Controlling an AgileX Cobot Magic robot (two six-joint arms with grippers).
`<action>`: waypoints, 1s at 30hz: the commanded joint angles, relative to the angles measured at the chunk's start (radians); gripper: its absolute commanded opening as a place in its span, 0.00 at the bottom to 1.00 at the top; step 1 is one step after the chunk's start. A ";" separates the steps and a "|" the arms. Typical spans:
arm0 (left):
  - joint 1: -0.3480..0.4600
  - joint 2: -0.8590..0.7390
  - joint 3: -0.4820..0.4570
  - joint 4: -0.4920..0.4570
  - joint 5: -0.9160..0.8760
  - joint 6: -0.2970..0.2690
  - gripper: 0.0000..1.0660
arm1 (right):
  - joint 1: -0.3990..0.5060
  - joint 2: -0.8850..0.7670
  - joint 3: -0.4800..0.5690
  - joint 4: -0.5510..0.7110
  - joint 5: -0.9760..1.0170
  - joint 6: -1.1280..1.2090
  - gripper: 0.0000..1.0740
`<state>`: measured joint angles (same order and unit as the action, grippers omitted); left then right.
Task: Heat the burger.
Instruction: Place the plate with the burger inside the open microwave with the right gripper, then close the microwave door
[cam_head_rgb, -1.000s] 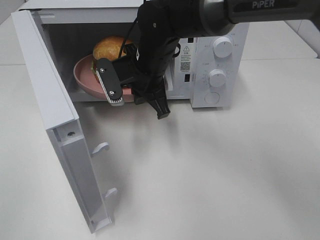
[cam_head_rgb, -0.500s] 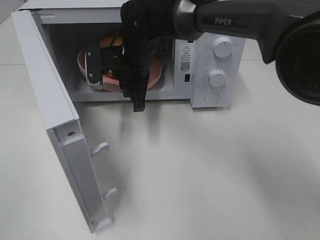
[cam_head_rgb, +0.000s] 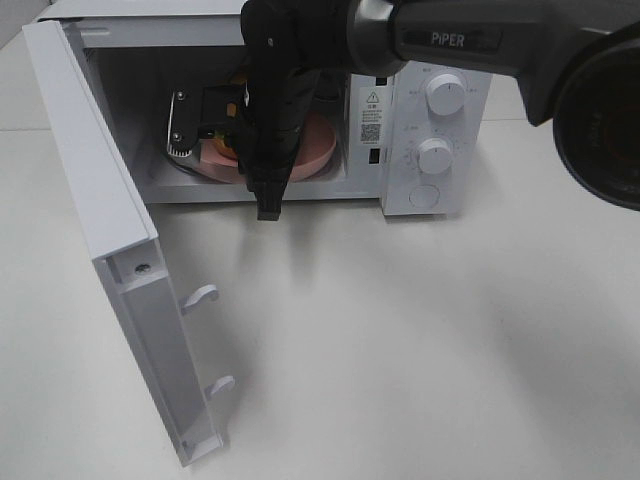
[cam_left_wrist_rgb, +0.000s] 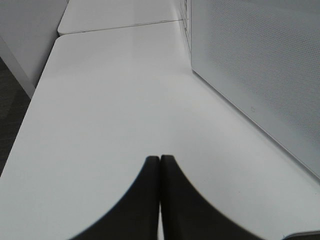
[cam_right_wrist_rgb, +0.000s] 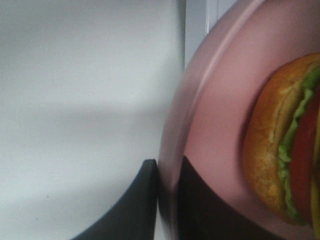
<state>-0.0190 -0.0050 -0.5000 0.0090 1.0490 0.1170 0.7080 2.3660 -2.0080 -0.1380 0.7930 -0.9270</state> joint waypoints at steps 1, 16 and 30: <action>-0.002 -0.020 0.004 -0.009 -0.015 0.000 0.00 | -0.001 -0.014 -0.011 -0.003 -0.007 0.037 0.22; -0.002 -0.020 0.004 -0.009 -0.015 0.000 0.00 | -0.001 -0.016 -0.011 -0.003 0.042 0.287 0.47; -0.002 -0.020 0.004 -0.009 -0.015 0.000 0.00 | 0.000 -0.064 -0.011 -0.024 0.085 0.614 0.71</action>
<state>-0.0190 -0.0050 -0.5000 0.0090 1.0490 0.1170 0.7080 2.3210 -2.0110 -0.1600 0.8690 -0.3300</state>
